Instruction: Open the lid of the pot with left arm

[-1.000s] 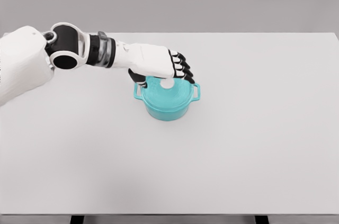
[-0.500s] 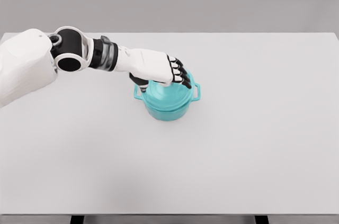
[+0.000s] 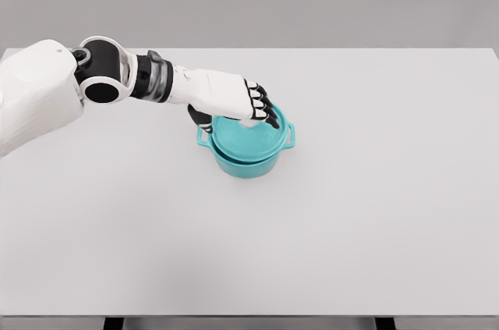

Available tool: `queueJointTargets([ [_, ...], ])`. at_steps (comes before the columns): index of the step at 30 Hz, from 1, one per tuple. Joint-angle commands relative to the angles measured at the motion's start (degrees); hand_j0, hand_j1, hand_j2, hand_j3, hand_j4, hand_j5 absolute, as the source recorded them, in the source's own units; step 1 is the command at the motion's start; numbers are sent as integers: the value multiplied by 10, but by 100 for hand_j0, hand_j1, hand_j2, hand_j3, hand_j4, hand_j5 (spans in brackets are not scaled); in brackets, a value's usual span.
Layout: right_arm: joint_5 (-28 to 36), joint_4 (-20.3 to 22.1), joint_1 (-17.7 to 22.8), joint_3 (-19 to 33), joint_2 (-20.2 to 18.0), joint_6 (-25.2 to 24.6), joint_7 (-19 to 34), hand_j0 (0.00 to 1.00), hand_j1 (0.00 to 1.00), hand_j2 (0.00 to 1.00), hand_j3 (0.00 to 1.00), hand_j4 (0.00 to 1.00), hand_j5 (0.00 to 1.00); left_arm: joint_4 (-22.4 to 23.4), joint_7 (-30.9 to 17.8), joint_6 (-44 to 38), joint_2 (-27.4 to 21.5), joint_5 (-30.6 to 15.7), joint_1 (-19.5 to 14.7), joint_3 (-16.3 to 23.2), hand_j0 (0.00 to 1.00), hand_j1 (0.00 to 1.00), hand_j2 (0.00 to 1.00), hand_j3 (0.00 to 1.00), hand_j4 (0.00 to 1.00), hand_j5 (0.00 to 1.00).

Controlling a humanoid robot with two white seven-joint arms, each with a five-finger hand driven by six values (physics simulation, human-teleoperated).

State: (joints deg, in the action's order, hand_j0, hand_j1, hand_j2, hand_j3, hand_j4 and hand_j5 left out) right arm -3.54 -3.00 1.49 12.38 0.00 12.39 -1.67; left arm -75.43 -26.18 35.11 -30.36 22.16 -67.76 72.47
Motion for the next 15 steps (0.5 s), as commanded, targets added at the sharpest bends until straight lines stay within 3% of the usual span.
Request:
queueJointTargets([
  [1,0,0,0,0,0,0,0,100,100,100,100,100,100,0,0,-1,-1,-2,0,-1,98,98,98,98,98,98],
  [15,0,0,0,0,0,0,0,100,100,100,100,100,100,32,1,-1,6,-1,-8,-1,99,99,99,99,99,99],
])
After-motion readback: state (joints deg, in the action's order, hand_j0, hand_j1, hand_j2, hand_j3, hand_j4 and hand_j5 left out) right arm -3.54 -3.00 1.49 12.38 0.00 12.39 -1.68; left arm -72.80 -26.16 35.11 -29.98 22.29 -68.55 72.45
